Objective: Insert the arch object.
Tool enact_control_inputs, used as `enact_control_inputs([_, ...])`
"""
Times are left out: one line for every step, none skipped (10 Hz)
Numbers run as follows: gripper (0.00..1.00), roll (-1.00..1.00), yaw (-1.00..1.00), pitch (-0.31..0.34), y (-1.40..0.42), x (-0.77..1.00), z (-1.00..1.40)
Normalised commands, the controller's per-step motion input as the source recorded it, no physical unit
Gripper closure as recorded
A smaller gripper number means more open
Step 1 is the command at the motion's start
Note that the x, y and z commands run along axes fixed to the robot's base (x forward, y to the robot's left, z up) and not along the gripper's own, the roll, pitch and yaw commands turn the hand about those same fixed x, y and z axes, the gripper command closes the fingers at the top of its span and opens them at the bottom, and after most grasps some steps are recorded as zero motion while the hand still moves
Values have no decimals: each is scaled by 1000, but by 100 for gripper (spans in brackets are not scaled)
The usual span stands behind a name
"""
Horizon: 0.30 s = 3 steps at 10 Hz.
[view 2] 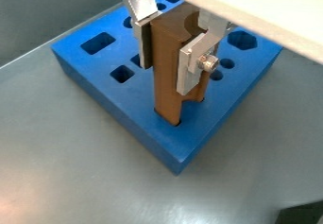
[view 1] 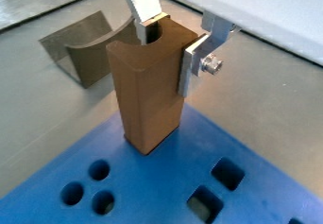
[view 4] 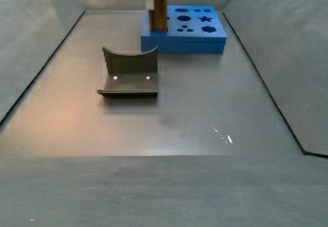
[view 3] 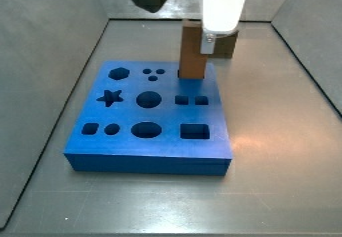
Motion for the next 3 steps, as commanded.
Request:
enact_control_inputs([100,20,0,-49,0,-54,-114])
enact_control_inputs([100,-20,0,-49,0,-31,0])
enact_control_inputs([100,0,0,0,0,0,0])
